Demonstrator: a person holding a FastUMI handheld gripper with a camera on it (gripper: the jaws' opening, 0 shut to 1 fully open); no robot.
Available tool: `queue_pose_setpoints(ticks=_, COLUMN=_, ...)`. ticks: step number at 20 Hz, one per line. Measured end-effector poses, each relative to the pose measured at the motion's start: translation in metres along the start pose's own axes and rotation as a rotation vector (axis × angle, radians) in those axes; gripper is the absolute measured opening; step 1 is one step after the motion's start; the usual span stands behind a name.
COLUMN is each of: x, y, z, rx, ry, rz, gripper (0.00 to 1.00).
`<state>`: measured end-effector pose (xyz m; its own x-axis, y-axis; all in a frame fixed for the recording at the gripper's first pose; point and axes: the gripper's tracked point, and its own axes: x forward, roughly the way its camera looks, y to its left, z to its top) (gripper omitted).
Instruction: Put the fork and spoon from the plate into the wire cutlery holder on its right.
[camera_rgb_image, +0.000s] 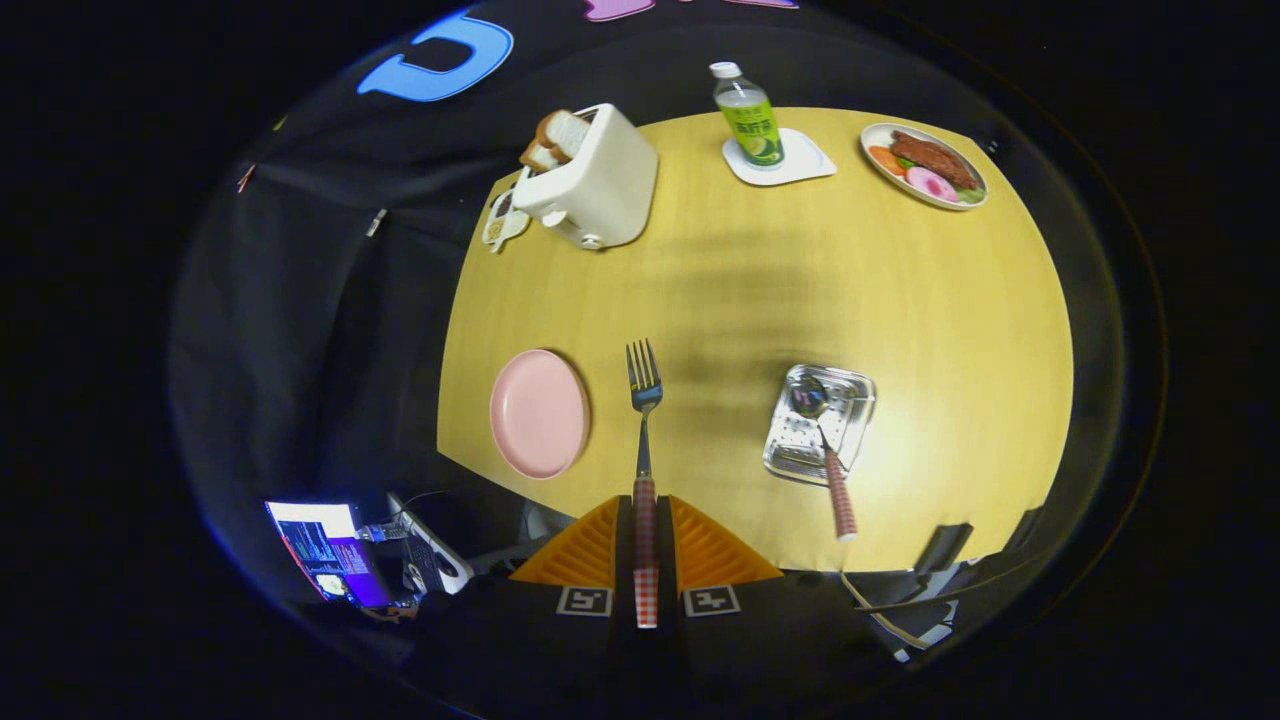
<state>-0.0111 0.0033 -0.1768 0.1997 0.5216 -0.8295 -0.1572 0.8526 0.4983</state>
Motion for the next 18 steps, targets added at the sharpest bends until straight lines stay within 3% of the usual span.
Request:
queue_pose_setpoints(ticks=6, x=-0.012, y=-0.067, z=-0.024, rx=-0.007, ry=0.164, rz=-0.144, gripper=0.11)
queue_pose_setpoints(ticks=18, x=0.059, y=-0.107, z=-0.007, rx=0.068, ry=0.341, rz=-0.254, gripper=0.11)
